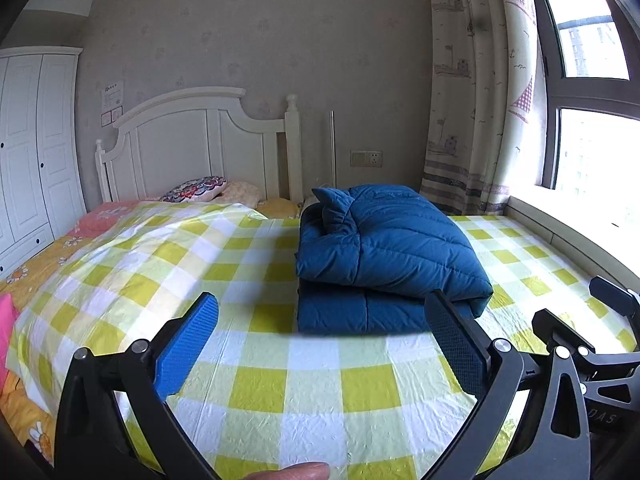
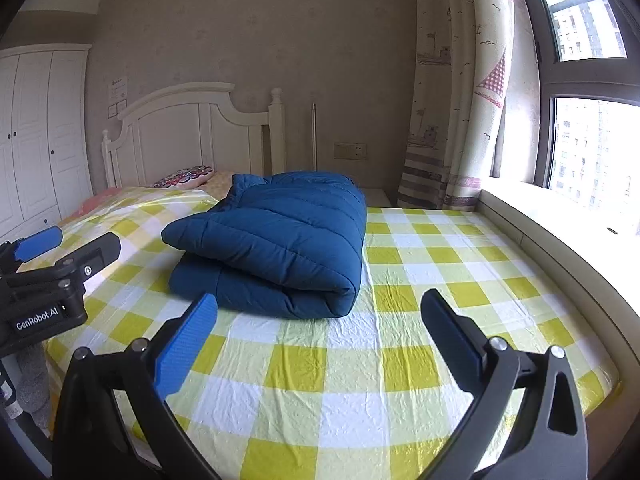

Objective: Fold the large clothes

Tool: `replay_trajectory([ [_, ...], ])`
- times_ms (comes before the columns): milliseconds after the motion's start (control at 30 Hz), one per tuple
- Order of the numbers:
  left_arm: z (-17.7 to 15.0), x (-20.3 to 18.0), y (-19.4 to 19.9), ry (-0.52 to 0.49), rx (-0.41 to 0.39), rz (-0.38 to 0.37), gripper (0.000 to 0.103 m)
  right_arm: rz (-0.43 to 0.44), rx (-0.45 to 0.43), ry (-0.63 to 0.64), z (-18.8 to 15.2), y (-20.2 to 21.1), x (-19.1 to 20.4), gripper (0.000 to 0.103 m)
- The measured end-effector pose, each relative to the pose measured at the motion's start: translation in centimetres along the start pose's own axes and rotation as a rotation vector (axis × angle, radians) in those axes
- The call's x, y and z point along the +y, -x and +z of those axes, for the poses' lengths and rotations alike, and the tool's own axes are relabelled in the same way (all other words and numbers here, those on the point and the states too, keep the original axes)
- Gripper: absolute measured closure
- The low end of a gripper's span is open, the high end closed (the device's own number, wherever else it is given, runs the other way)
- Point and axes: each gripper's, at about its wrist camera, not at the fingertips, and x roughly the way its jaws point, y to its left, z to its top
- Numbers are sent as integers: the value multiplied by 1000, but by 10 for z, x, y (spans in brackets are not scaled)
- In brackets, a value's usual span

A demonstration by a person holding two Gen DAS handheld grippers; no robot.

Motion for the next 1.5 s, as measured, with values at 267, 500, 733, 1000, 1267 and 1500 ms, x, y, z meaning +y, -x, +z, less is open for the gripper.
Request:
replay_trajectory([
  [267,-2,1,0,-5,1,-3,4,5,4,-6,-1,0,0,2],
  [500,-5,-3,2,-12,10,-1,4,7,8,-16,-2,-2,-1,2],
  [733,-6,-3,2,-11,14,3,4,7,9,-17,-2,-2,-2,2],
  [1000,-8,-4,1,-11,17,6,4,4,9,-19,-2,-2,0,2],
  [1267,-11,-4,0,-11,24,12,4,5,12,-19,-2,-2,0,2],
  [1500,-11,-4,0,-11,24,13,4,4,11,-19,-2,-2,0,2],
])
